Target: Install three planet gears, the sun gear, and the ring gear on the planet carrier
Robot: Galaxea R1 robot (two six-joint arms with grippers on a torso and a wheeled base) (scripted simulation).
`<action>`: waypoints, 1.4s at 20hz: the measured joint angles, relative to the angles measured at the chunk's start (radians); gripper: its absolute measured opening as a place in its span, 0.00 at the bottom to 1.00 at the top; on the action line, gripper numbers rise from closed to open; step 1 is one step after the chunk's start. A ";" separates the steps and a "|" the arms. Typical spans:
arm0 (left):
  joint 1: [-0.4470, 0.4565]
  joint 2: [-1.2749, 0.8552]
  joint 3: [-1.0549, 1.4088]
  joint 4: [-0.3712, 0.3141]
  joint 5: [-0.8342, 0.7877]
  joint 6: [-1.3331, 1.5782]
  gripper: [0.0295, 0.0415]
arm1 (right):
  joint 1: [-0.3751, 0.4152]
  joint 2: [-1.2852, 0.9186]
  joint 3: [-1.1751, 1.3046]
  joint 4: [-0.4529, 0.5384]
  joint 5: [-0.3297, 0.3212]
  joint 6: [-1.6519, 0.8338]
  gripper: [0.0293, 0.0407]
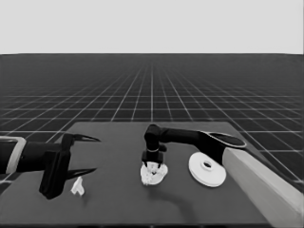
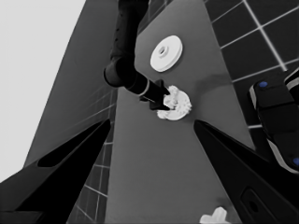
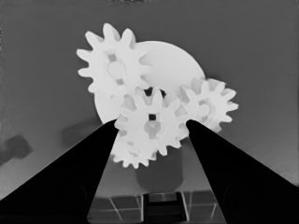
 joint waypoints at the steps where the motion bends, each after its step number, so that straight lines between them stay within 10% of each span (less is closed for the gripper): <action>1: 0.000 0.000 0.000 0.000 0.000 0.000 0.75 | 0.000 0.000 0.000 0.000 0.000 0.010 0.14; 28: 0.000 0.000 0.000 0.000 0.000 0.000 0.75 | 0.000 -0.001 -0.001 0.000 -0.001 0.293 0.14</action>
